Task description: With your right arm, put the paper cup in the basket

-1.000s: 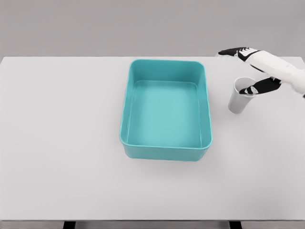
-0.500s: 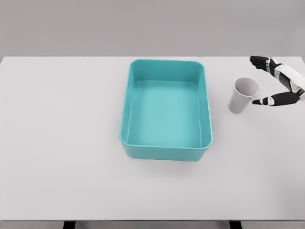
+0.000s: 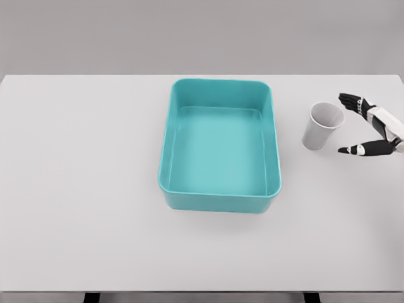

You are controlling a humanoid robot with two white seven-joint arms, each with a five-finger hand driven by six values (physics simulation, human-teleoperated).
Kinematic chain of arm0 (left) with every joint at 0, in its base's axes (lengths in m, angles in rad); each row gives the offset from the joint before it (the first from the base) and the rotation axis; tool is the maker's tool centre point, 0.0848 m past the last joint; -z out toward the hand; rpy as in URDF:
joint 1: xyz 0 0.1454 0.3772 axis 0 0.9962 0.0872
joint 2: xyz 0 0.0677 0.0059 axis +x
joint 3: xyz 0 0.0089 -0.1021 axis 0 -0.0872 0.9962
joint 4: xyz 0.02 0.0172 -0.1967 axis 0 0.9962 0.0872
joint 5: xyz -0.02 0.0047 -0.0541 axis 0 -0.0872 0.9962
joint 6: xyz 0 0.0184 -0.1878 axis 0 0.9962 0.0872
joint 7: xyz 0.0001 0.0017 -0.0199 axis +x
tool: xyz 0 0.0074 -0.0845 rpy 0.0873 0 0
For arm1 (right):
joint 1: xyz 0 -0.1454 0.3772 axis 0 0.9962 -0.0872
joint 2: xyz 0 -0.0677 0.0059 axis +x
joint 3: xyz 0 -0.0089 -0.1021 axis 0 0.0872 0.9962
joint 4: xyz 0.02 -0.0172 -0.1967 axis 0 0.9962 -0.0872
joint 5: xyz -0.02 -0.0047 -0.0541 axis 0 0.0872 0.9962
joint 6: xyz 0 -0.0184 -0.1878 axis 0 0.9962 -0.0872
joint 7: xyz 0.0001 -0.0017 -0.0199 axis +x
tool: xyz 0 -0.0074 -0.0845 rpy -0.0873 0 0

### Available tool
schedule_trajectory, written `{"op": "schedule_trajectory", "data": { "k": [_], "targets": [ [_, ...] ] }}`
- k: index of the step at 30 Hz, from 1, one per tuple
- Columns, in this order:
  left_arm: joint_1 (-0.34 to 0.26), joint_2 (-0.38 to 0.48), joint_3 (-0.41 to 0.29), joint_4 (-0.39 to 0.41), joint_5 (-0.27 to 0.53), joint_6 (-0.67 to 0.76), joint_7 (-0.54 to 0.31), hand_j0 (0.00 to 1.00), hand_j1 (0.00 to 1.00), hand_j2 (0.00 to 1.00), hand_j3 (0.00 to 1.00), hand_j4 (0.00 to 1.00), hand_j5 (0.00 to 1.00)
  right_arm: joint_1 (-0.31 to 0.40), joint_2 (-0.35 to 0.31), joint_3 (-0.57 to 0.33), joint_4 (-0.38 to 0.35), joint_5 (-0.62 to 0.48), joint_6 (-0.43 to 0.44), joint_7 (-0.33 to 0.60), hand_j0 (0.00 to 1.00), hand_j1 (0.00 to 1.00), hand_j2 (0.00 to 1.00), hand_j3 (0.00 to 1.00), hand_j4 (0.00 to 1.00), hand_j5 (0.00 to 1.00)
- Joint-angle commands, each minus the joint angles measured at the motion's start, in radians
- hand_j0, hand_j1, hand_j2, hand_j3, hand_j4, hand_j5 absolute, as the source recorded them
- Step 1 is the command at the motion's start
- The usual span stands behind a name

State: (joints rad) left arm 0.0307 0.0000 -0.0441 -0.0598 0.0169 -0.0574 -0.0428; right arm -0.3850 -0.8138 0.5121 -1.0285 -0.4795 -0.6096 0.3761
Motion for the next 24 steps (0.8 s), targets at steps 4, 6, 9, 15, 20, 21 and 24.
{"op": "schedule_trajectory", "data": {
  "k": [4,6,9,15,20,21,24],
  "targets": [
    [0.0,0.0,0.0,0.0,0.0,0.001,0.0,1.0,1.0,1.0,1.0,1.0,1.0,-0.014,0.027,0.009,0.064,-0.005,-0.001,0.0,1.0,1.0,1.0,1.0,1.0,1.0],
    [0.0,0.0,0.0,0.0,0.0,-0.001,0.0,1.0,1.0,1.0,1.0,1.0,1.0,-0.046,0.041,0.034,0.082,-0.007,-0.001,0.0,1.0,1.0,1.0,1.0,1.0,1.0],
    [0.0,0.0,0.0,0.0,0.0,0.001,0.0,1.0,1.0,1.0,1.0,1.0,1.0,-0.052,0.059,0.046,0.091,-0.013,-0.001,0.0,1.0,1.0,1.0,1.0,1.0,1.0],
    [0.0,0.0,0.0,0.0,0.0,-0.001,0.0,1.0,1.0,1.0,1.0,1.0,1.0,-0.064,0.073,0.048,0.087,-0.021,-0.001,-0.016,1.0,1.0,1.0,1.0,1.0,1.0],
    [0.0,0.0,0.0,0.0,0.0,0.001,0.0,1.0,1.0,1.0,1.0,1.0,1.0,-0.078,0.088,0.063,0.087,-0.022,-0.001,-0.017,1.0,1.0,1.0,1.0,1.0,1.0],
    [0.0,0.0,0.0,0.0,0.0,-0.001,0.0,1.0,1.0,1.0,1.0,1.0,1.0,-0.081,0.094,0.069,0.087,-0.022,-0.001,-0.017,1.0,1.0,1.0,1.0,1.0,1.0],
    [0.0,0.0,0.0,0.0,0.0,-0.001,0.0,1.0,1.0,1.0,1.0,1.0,1.0,-0.087,0.099,0.075,0.085,-0.022,-0.001,-0.029,1.0,1.0,1.0,1.0,1.0,1.0]
  ]
}}
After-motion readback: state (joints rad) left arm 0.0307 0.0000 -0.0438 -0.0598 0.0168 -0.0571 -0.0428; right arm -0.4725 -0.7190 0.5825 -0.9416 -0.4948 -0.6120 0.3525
